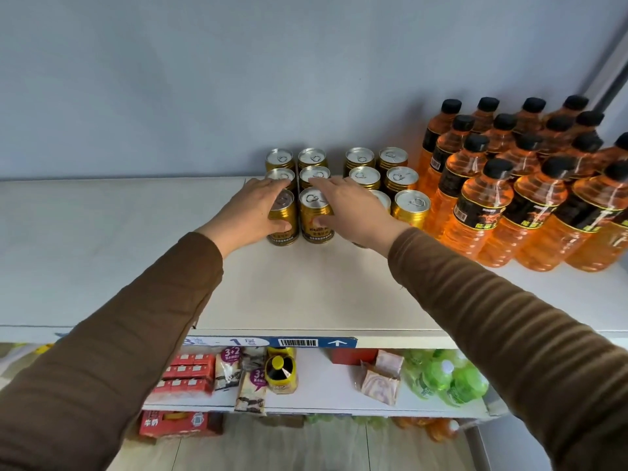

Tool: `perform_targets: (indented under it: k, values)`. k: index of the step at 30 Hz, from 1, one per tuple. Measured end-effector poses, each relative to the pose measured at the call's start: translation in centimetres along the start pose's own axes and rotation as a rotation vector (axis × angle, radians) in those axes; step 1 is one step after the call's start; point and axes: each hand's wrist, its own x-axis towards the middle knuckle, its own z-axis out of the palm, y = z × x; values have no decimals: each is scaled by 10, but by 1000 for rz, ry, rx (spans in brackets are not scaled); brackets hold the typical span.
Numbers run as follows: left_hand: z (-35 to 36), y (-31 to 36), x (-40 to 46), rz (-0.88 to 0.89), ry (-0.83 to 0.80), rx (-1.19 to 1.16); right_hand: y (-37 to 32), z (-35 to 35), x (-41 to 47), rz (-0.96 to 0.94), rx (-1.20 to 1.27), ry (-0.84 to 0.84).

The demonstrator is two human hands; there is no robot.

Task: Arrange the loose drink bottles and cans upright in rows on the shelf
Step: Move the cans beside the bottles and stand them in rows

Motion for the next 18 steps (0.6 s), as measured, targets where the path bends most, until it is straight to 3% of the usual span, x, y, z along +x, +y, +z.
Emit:
perform_targets:
  k: [18]
  values:
    - [-15,-6,-1,34,-69,-23,-6,-7,6,-7,-29,-64]
